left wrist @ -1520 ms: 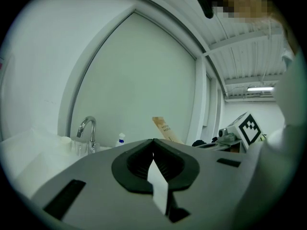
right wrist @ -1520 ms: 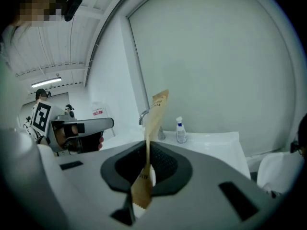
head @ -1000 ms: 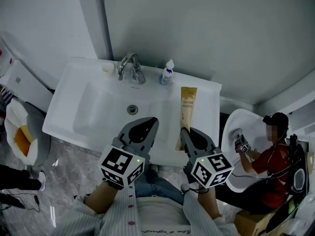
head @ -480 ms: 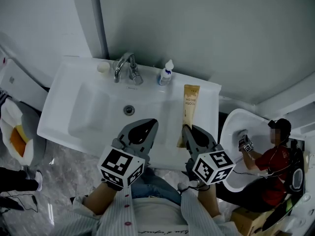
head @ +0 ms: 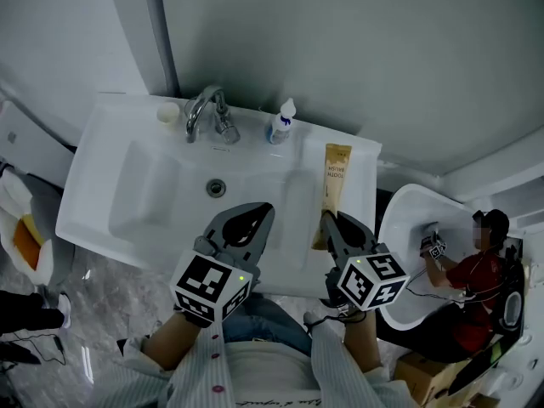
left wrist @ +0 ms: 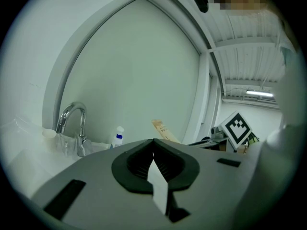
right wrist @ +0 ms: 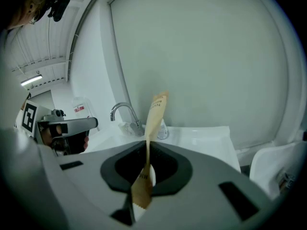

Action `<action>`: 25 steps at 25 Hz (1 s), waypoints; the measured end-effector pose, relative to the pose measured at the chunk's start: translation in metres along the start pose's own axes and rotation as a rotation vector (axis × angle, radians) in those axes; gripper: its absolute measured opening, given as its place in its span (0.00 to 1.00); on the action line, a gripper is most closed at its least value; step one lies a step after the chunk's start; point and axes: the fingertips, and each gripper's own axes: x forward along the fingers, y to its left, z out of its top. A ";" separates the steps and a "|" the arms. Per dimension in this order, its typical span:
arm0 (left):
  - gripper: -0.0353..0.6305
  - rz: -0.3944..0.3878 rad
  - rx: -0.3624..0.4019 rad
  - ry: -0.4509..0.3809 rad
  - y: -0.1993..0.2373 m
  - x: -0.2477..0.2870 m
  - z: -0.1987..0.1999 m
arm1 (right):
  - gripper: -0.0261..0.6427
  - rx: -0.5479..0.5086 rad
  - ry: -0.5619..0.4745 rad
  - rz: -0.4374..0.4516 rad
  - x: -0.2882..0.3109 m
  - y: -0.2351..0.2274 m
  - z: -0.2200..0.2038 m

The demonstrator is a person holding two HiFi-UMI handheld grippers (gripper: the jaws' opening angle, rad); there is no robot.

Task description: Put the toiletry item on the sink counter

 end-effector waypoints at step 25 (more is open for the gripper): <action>0.08 -0.032 0.016 0.137 -0.022 0.060 -0.077 | 0.09 0.137 0.272 -0.110 0.032 -0.090 -0.125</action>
